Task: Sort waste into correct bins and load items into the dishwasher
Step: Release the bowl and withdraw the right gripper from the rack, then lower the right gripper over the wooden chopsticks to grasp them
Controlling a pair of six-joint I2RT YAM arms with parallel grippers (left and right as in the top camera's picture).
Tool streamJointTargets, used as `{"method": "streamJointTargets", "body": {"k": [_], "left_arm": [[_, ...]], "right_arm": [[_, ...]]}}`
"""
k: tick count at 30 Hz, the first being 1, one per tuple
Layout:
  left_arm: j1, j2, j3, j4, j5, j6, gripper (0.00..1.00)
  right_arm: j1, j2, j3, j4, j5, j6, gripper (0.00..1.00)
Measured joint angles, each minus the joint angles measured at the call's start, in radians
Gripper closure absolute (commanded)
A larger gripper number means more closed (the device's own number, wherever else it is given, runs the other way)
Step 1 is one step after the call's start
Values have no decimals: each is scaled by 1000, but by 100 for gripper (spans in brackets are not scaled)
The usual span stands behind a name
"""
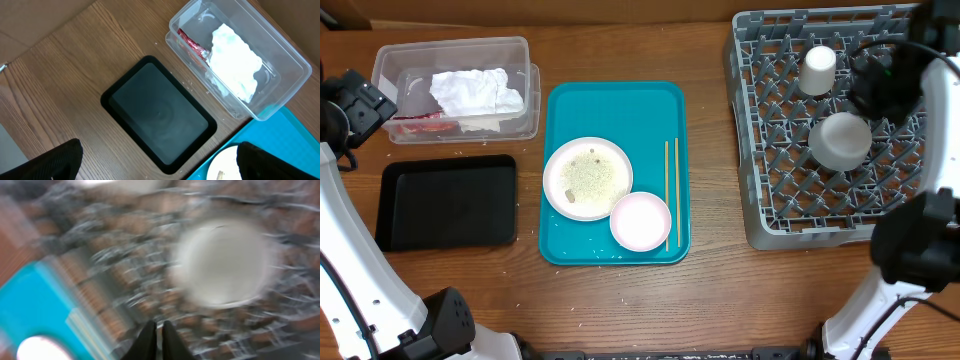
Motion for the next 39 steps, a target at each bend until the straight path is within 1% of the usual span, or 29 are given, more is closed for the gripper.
{"method": "streamJointTargets", "body": {"k": [1, 3, 4, 5, 9, 12, 18, 21, 29, 37, 39], "left_arm": [[0, 0, 0, 0, 0, 0, 0], [0, 0, 0, 0, 0, 0, 0], [0, 0, 0, 0, 0, 0, 0], [0, 0, 0, 0, 0, 0, 0], [0, 0, 0, 0, 0, 0, 0], [0, 0, 0, 0, 0, 0, 0], [0, 0, 0, 0, 0, 0, 0], [0, 0, 0, 0, 0, 0, 0], [0, 0, 0, 0, 0, 0, 0], [0, 0, 0, 0, 0, 0, 0], [0, 0, 0, 0, 0, 0, 0]], "right_arm": [[30, -15, 5, 3, -21, -8, 67], [113, -42, 9, 10, -56, -17, 54], [157, -50, 8, 13, -66, -21, 46], [198, -53, 8, 18, -71, -27, 44], [354, -51, -41, 63, -52, -37, 44], [460, -36, -91, 111, -8, -15, 50], [607, 36, -151, 225, 87, 39, 52], [657, 79, -156, 250, 143, 52, 54], [718, 199, -162, 265, 226, 74, 55], [732, 274, -167, 282, 208, 80, 56], [740, 279, -167, 285, 202, 80, 60]]}}
